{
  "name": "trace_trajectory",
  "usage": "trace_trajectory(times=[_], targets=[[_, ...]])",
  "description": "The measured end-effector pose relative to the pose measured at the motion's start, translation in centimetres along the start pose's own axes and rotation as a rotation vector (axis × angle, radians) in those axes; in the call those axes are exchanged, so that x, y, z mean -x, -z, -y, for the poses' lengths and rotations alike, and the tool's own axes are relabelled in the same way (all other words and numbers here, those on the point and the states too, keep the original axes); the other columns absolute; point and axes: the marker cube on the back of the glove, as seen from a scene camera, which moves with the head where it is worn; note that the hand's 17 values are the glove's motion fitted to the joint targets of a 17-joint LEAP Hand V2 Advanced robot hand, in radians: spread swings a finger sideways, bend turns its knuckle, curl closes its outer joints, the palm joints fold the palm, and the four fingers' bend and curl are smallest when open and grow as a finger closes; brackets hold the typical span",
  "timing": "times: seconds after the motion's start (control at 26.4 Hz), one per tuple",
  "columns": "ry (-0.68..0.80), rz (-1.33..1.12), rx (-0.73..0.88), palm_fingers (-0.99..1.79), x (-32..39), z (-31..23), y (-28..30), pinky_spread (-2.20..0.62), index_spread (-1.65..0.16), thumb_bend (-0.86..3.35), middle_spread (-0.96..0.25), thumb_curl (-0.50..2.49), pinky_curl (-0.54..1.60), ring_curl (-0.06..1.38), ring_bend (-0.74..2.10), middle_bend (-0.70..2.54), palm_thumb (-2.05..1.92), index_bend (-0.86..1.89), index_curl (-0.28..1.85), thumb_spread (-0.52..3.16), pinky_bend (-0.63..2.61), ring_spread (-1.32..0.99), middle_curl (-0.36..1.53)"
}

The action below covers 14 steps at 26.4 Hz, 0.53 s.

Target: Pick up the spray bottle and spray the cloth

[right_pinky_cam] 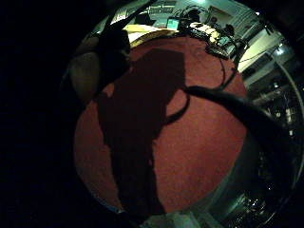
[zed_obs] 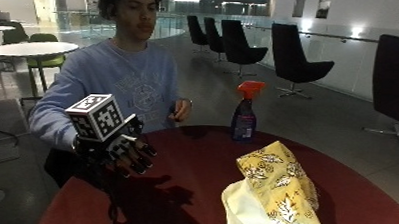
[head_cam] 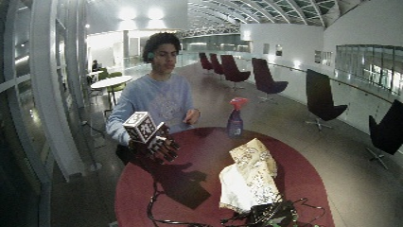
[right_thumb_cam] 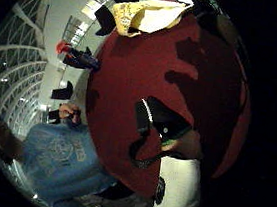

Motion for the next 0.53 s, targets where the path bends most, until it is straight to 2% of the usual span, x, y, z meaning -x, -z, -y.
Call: trace_trajectory(times=[0.53], targets=[[-0.011, -0.047, -0.020, 0.65, -0.5, -1.4, -0.4, 0.21, -0.36, -0.02, -0.03, 0.36, 0.37, 0.33, 0.27, 0.17, 0.63, 0.15, 0.31, 1.08, 0.29, 0.01, 0.36]])
